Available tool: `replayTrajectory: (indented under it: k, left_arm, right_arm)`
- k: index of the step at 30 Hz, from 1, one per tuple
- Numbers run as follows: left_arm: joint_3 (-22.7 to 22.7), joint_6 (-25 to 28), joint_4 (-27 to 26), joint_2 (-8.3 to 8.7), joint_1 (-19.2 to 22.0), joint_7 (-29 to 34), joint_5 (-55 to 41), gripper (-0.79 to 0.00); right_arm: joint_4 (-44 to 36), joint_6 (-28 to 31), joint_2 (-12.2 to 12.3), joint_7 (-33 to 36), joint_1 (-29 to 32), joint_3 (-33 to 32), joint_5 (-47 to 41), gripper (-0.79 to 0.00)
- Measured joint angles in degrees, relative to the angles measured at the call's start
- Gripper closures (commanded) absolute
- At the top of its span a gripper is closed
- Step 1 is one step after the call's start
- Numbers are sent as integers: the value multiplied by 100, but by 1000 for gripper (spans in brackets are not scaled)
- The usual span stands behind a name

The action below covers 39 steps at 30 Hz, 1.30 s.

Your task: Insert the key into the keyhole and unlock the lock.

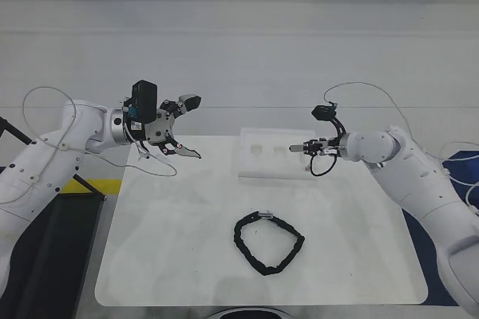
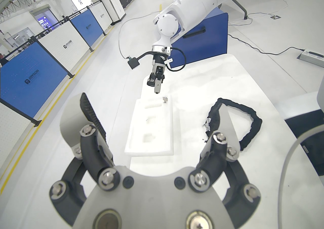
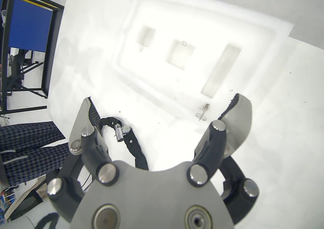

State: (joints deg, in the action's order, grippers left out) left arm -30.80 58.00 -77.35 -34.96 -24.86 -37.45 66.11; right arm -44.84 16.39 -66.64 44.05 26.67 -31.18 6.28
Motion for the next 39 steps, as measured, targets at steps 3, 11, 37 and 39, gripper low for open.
replayTrajectory:
  k: [3,11,37,39]
  left_arm:
    - [0,0,0,0,0,0,0,-785]
    - [0,0,0,0,0,0,0,-785]
    - [0,0,0,0,0,0,0,-785]
    - [0,0,0,0,0,0,0,-785]
  right_arm:
    - [319,-92,-159,-63,-51,116,66,-785]
    - [938,-112,-516,25,-138,318,155,-785]
    - [996,-146,-578,-25,-44,296,154,-785]
    - [940,-179,-587,69,20,324,273,-785]
